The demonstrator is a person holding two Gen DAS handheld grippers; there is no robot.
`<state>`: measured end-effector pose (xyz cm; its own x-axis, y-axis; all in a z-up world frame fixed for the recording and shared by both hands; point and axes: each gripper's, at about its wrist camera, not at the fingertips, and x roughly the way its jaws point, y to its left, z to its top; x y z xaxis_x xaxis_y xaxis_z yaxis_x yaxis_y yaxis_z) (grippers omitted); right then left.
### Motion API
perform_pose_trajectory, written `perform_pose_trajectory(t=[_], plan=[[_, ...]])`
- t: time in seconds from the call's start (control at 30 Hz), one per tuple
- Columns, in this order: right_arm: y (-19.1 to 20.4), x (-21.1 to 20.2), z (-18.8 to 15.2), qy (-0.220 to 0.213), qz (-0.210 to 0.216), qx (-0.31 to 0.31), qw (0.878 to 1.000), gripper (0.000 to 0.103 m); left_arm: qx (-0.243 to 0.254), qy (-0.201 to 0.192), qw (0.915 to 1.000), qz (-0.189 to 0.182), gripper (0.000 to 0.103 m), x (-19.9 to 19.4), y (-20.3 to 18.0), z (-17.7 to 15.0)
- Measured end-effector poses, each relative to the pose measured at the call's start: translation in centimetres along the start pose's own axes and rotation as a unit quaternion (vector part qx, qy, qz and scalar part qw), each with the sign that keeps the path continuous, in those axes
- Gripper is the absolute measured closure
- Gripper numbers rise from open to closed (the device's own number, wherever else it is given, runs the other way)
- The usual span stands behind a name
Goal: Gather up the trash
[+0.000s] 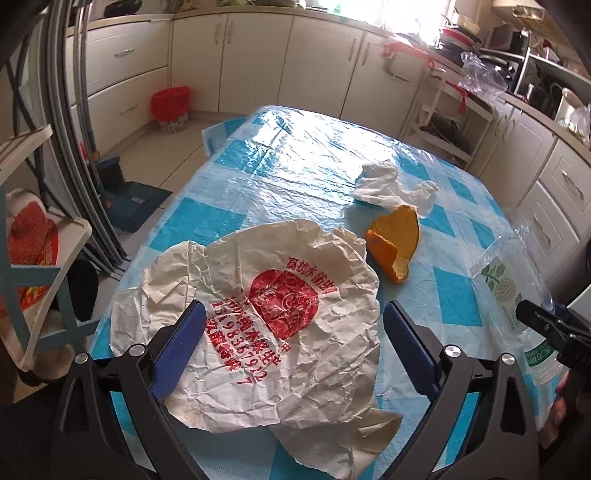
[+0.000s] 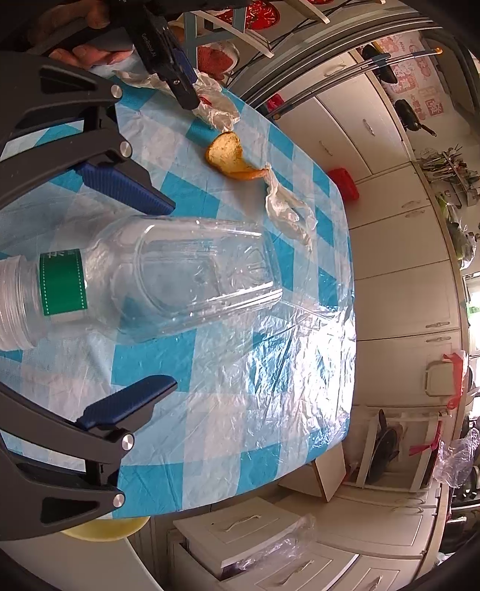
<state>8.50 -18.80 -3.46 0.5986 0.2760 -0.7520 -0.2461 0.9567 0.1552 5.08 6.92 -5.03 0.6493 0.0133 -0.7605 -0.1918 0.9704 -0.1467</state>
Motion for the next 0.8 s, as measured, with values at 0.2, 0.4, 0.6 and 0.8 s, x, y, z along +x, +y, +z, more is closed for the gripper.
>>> perform_pose_trajectory(t=[0.2, 0.4, 0.6, 0.8], plan=[[-0.6, 0.2, 0.0, 0.003, 0.0, 0.01, 1.0, 0.018, 0.021, 0.006, 0.9998, -0.001, 0.023, 0.1, -0.9, 0.3], [-0.7, 0.4, 0.0, 0.007, -0.001, 0.009, 1.0, 0.018, 0.047, 0.003, 0.9989, -0.005, 0.057, 0.3, -1.9, 0.5], [-0.7, 0.9, 0.4, 0.002, -0.012, 0.011, 1.0, 0.018, 0.031, 0.001, 0.998, -0.054, 0.078, -0.1, -1.6, 0.5], [-1.0, 0.8, 0.4, -0.008, -0.022, 0.02, 1.0, 0.03, 0.014, 0.0, 0.9921, -0.125, 0.083, -1.2, -1.4, 0.4]])
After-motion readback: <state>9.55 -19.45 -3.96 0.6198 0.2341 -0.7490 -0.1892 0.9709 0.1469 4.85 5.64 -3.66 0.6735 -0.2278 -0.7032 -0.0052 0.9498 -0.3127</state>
